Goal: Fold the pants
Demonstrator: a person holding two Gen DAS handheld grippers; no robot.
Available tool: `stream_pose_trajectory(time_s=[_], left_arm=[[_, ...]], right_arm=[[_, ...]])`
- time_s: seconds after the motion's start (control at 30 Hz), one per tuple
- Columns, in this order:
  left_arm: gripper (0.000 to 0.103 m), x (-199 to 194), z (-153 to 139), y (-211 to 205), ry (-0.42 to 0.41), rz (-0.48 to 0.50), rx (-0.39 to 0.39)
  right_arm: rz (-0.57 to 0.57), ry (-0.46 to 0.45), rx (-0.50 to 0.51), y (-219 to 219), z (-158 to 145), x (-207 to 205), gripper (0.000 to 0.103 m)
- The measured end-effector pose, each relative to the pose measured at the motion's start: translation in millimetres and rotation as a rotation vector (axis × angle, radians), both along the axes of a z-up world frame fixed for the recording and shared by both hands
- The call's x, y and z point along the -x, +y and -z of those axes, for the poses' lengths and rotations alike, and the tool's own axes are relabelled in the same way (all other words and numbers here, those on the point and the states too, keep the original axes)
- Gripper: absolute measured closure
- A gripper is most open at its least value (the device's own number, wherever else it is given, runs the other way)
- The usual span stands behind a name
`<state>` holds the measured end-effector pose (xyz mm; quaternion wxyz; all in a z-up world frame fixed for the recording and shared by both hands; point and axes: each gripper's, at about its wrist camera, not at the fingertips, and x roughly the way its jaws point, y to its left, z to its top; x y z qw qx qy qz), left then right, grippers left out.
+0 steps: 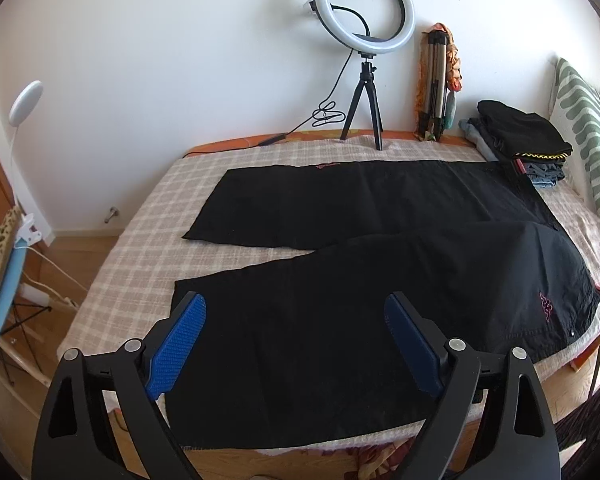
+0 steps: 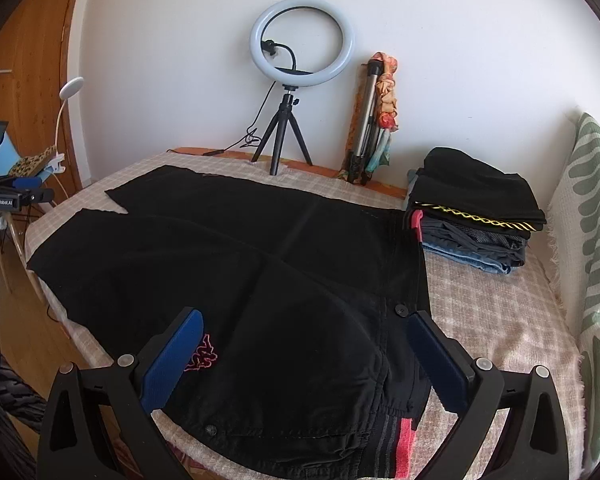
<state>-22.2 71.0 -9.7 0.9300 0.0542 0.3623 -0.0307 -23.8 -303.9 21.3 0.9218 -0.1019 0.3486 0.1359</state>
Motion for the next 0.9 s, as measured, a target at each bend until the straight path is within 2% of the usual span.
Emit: stream_pose_trajectory(time_s=[0.1,0.17,0.23,0.33,0.4,0.7,0.77,0.87,0.9], left_arm=[[0.028,5.1,7.7,7.7,0.033,0.002,-0.030],[0.034,7.6,13.7,11.2,0.055,0.012,-0.026],[0.044,9.2,19.5,11.8,0.081,0.029,-0.024],[0.058,11.7,27.1,12.5,0.112,0.050,-0.021],[0.064,11.7,30.4,15.0,0.127,0.051,-0.014],[0.064,20.1,39.5,53.8,0.154,-0.017,0.023],[0.064,24.5,41.0,60.3,0.158,-0.020,0.024],[0.060,30.3,43.9,61.6,0.164,0.003,0.021],[0.050,31.7,45.2,60.1,0.166,0.020,0.014]], right_arm=[[-0.121,0.068,0.065,16.4,15.8,7.4,0.007],[-0.195,0.107,0.112,26.5,27.3,14.0,0.012],[-0.258,0.150,0.146,32.7,39.5,19.8,0.018],[-0.320,0.209,0.182,38.7,56.9,26.4,0.025],[-0.338,0.239,0.211,41.1,67.6,25.8,0.034],[-0.341,0.288,0.200,48.5,79.3,17.0,0.049],[-0.354,0.317,0.164,48.5,78.8,14.6,0.069],[-0.357,0.317,0.170,51.6,76.4,12.1,0.076],[-0.354,0.311,0.168,52.6,74.3,11.6,0.080]])
